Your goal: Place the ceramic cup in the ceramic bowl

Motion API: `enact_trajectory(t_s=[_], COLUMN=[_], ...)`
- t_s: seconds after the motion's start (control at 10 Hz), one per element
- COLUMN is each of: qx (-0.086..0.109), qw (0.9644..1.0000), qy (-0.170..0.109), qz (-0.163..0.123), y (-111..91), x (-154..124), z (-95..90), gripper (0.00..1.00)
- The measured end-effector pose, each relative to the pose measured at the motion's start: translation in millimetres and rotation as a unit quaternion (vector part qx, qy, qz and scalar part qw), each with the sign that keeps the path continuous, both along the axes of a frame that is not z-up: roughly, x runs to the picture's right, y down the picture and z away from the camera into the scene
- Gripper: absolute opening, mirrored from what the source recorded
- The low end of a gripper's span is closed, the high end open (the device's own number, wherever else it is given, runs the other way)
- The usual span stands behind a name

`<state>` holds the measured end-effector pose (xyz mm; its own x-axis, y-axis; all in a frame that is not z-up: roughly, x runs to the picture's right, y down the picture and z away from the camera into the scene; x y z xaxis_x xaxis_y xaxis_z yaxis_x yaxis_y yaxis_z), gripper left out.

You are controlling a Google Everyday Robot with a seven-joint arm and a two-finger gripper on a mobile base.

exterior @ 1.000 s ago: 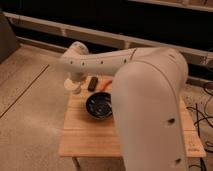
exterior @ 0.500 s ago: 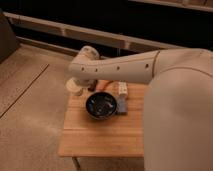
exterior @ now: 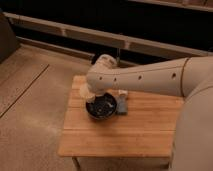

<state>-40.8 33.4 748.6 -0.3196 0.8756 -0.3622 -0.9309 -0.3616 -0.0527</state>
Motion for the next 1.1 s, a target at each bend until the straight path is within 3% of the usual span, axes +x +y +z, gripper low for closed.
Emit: enact_trajectory(t_s=[0.4,0.5,0.7,0.8,0.9,1.1], qx=[-0.003,-0.014,-0.078,-0.094,-0.096,-0.072], qw=[1.0000,0.9998,0.9958,0.9937,0.9930,0.9957], qy=[0.000,0.003,0.036,0.047,0.054,0.047], qz=[0.006,0.011,0.031,0.039,0.044,0.036], y=[1.6,7.7,45.3,54.0,52.9,29.1], x=[1.0,3.9,30.6,42.0,48.6,36.1], z=[1.1,3.9,22.7,29.2,35.7,38.3], gripper=[0.00,0.00,0.00,0.00,0.00,0.00])
